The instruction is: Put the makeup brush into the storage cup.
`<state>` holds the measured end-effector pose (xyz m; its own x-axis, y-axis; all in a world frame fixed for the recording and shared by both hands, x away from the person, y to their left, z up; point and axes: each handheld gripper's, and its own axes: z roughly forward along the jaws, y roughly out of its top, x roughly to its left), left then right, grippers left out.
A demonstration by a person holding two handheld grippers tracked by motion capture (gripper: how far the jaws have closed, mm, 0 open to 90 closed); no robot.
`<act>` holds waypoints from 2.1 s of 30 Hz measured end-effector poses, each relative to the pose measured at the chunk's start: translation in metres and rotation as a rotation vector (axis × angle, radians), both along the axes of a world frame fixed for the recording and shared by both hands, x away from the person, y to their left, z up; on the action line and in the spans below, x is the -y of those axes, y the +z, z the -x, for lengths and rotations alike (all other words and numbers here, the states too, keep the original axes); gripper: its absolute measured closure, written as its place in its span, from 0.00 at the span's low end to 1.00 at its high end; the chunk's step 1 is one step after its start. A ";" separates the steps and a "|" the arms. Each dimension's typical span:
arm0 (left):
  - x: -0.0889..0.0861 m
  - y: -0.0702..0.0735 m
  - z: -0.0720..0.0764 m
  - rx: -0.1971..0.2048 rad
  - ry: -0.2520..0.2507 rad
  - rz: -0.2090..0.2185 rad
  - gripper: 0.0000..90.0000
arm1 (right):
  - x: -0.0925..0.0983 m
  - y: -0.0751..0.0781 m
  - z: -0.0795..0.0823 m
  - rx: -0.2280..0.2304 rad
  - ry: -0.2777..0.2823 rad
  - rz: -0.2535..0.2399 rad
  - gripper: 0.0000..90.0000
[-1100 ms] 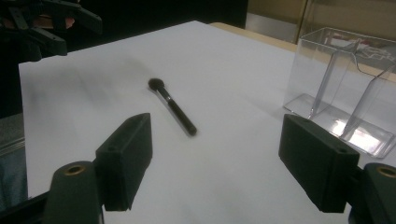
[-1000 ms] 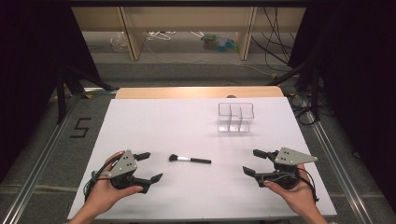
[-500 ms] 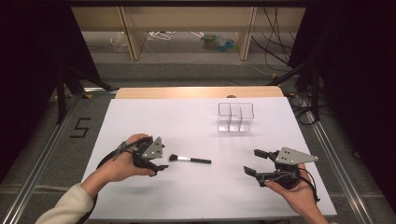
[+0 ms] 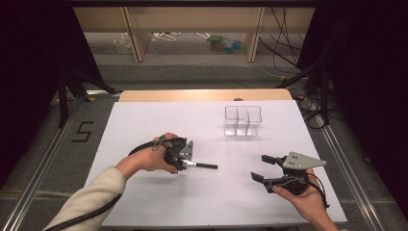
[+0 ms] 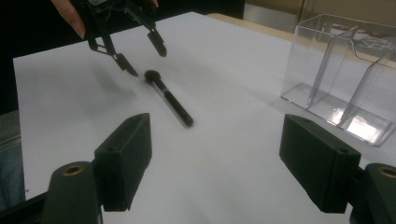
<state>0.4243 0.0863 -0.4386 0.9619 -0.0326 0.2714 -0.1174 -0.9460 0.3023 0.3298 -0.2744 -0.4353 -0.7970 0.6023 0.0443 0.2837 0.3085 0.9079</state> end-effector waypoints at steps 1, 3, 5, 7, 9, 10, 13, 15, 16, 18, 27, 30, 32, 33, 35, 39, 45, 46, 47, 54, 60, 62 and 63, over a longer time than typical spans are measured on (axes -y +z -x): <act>0.006 -0.002 -0.003 -0.012 -0.006 -0.010 0.48 | 0.000 0.000 0.000 -0.001 0.000 0.000 0.29; 0.009 -0.003 -0.004 -0.017 -0.009 -0.014 0.49 | 0.000 0.000 0.000 -0.001 -0.001 0.000 0.29; 0.014 -0.005 -0.005 -0.023 -0.015 -0.027 0.50 | 0.000 0.000 0.000 -0.001 -0.001 0.000 0.29; 0.018 -0.006 -0.006 -0.029 -0.020 -0.033 0.50 | -0.001 -0.001 -0.001 0.005 0.005 -0.017 0.29; 0.022 -0.009 -0.008 -0.043 -0.031 -0.049 0.51 | -0.001 -0.001 -0.001 0.005 0.005 -0.018 0.29; 0.023 -0.010 -0.008 -0.051 -0.025 -0.048 0.51 | -0.001 -0.001 -0.001 0.005 0.005 -0.017 0.29; 0.025 -0.011 -0.009 -0.053 -0.036 -0.060 0.52 | -0.001 -0.001 -0.001 0.001 0.005 -0.017 0.29; 0.026 -0.013 -0.010 -0.063 -0.030 -0.061 0.53 | -0.001 -0.002 -0.001 0.004 0.005 -0.009 0.29; 0.026 -0.014 -0.010 -0.067 -0.029 -0.061 0.54 | 0.000 -0.001 0.000 -0.001 0.000 0.010 0.29; 0.028 -0.016 -0.012 -0.067 -0.036 -0.071 0.55 | 0.000 -0.001 0.000 -0.002 0.002 0.010 0.29; 0.029 -0.021 -0.019 -0.164 -0.009 -0.071 0.63 | -0.001 -0.002 -0.001 0.003 0.009 -0.006 0.29; 0.029 -0.021 -0.020 -0.196 0.015 -0.072 0.67 | -0.002 -0.003 -0.001 -0.003 0.013 -0.012 0.29; 0.030 -0.020 -0.021 -0.218 0.033 -0.081 0.72 | -0.001 -0.002 -0.001 -0.007 0.016 -0.002 0.29; 0.031 -0.020 -0.021 -0.223 0.038 -0.088 0.74 | -0.002 -0.003 -0.001 -0.003 0.014 -0.011 0.29; 0.032 -0.020 -0.020 -0.238 0.058 -0.096 0.79 | -0.002 -0.003 -0.001 -0.005 0.014 -0.011 0.29; 0.035 -0.020 -0.017 -0.240 0.073 -0.110 0.84 | -0.001 -0.003 -0.001 -0.008 0.018 -0.003 0.29; 0.037 -0.019 -0.016 -0.226 0.075 -0.125 0.85 | -0.001 -0.003 -0.001 -0.010 0.016 0.002 0.29; 0.037 -0.019 -0.015 -0.225 0.071 -0.126 0.85 | -0.001 -0.003 -0.001 -0.010 0.016 0.003 0.29; 0.038 -0.019 -0.015 -0.219 0.060 -0.132 0.85 | -0.001 -0.003 -0.001 -0.017 0.013 -0.002 0.29; 0.037 -0.015 -0.011 -0.212 0.054 -0.133 0.85 | -0.001 -0.004 -0.002 -0.011 0.022 0.003 0.29; 0.032 -0.005 -0.007 -0.199 0.066 -0.111 0.85 | -0.001 -0.004 -0.002 -0.011 0.019 0.004 0.29; 0.030 -0.003 -0.005 -0.201 0.068 -0.104 0.85 | 0.000 -0.003 -0.001 -0.015 0.008 0.012 0.29; 0.029 -0.002 -0.004 -0.203 0.077 -0.092 0.85 | 0.000 -0.003 -0.002 -0.006 0.010 -0.004 0.29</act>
